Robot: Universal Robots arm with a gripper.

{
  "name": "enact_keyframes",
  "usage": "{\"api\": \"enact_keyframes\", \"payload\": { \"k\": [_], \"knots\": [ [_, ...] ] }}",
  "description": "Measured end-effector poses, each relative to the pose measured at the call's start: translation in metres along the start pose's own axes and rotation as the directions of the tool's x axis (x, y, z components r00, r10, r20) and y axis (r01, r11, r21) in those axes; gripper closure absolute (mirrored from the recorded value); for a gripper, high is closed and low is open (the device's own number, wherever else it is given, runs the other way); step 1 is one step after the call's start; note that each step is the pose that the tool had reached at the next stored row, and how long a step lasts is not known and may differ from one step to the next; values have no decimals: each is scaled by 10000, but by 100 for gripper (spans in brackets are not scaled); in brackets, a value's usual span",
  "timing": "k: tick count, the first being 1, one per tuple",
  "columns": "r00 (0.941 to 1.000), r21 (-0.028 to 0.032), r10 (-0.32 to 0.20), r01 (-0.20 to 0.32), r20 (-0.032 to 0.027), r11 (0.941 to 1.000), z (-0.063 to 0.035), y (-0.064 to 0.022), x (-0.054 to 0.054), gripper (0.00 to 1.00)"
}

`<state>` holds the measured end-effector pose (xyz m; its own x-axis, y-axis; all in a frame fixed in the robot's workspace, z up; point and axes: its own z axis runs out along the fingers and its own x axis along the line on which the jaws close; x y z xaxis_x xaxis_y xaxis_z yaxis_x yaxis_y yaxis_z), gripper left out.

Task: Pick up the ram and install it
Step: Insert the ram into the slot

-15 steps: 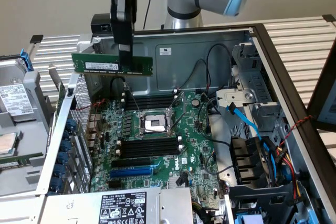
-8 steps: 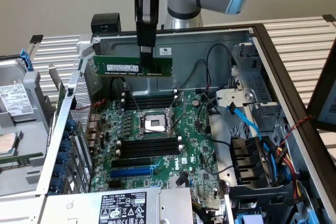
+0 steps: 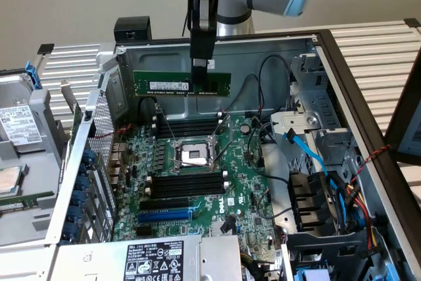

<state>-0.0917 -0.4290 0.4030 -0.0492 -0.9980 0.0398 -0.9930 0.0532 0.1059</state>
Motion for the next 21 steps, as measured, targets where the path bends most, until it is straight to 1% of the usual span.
{"api": "enact_keyframes", "payload": {
  "k": [4,6,9,14,15,18,19,21],
  "knots": [
    [10000,0,-1,1,0,10000,0,0,0,88],
    [10000,2,0,0,-11,10000,2,-1,0,88],
    [10000,63,4,-4,-14,10000,33,19,-36,88],
    [10000,150,7,-7,-8,9999,105,76,-155,88],
    [10000,192,9,-9,-11,9998,111,79,-175,88],
    [10000,447,25,-23,-42,9990,123,83,-223,88],
    [10000,498,27,-25,-43,9988,134,87,-224,88],
    [10000,556,35,-32,-42,9984,164,107,-224,88]
  ]
}}
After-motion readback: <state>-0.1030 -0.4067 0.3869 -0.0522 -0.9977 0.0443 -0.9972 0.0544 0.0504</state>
